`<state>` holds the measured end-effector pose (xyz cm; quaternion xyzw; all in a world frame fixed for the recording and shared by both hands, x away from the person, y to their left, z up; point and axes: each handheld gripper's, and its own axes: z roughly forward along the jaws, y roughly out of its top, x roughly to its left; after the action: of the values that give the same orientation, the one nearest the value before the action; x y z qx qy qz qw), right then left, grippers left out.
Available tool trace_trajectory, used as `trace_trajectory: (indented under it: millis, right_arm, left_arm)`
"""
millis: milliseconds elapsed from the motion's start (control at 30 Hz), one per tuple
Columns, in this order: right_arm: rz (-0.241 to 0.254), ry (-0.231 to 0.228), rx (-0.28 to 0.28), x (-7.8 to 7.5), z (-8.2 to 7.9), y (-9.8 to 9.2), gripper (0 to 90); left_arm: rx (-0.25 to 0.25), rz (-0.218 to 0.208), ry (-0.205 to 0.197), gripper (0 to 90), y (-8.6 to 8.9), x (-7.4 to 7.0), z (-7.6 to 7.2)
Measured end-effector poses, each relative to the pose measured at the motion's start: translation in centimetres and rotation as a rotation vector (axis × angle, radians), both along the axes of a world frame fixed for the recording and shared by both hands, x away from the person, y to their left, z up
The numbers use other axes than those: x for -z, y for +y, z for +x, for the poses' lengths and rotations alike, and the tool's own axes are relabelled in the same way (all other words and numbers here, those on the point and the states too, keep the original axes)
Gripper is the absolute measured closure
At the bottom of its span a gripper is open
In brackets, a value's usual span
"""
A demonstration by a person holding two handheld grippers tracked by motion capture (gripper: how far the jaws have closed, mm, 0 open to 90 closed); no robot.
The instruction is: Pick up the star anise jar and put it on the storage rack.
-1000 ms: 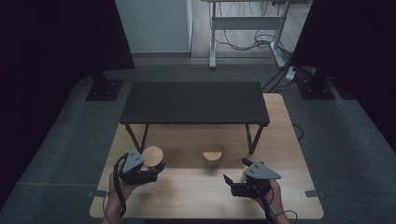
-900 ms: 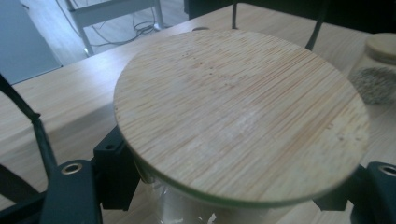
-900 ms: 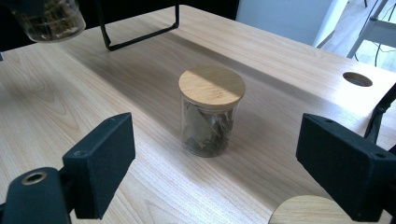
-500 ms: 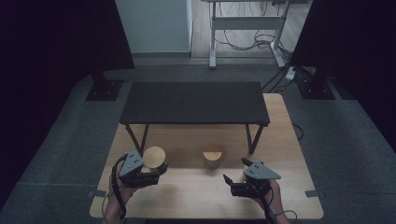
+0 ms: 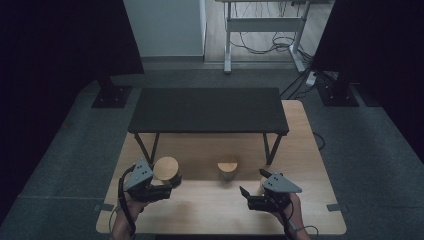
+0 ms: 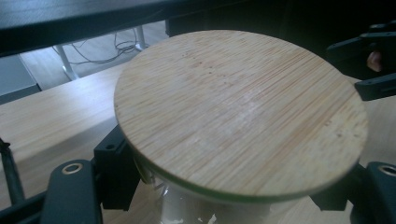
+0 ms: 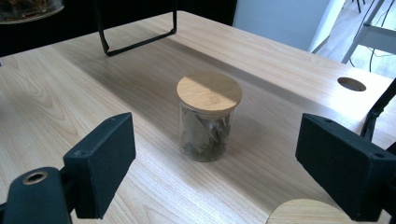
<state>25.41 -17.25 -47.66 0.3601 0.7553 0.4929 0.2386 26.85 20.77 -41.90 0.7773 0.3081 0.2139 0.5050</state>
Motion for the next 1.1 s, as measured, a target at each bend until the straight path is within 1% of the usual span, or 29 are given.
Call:
trace_trajectory:
  millis: [100,233,367,500,700,800,867,1100]
  right_arm:
    - [0.007,0.002,-0.006,0.0,-0.1,0.0,11.4]
    - [0.007,0.014,-0.015,0.3,0.0,0.1,11.3]
    - [0.006,0.020,-0.018,0.5,0.1,0.2,11.1]
    - [0.016,0.015,-0.003,0.5,0.1,0.1,11.2]
    - [0.016,0.022,-0.003,0.7,0.2,0.2,11.2]
    - [0.013,0.026,-0.004,0.9,0.2,0.3,11.2]
    - [0.015,0.013,0.001,0.9,0.2,0.4,11.2]
    - [0.023,0.007,0.014,0.8,0.1,0.3,11.3]
  left_arm:
    - [0.008,-0.008,-0.002,25.2,-0.3,-0.3,-0.3]
    - [0.013,-0.013,0.007,25.2,-0.5,-0.4,-0.6]
    - [0.010,-0.012,-0.002,25.2,-0.6,-0.8,-0.9]
    - [0.009,-0.011,-0.009,25.2,-0.4,-1.3,-1.1]
    - [0.002,-0.025,-0.011,25.2,0.0,-1.8,-1.0]
    - [0.006,-0.034,-0.007,25.2,0.2,-2.0,-0.9]
    - [0.006,-0.031,-0.009,25.2,0.2,-2.1,-0.9]
    - [0.007,-0.023,-0.028,25.2,0.1,-3.0,-0.9]
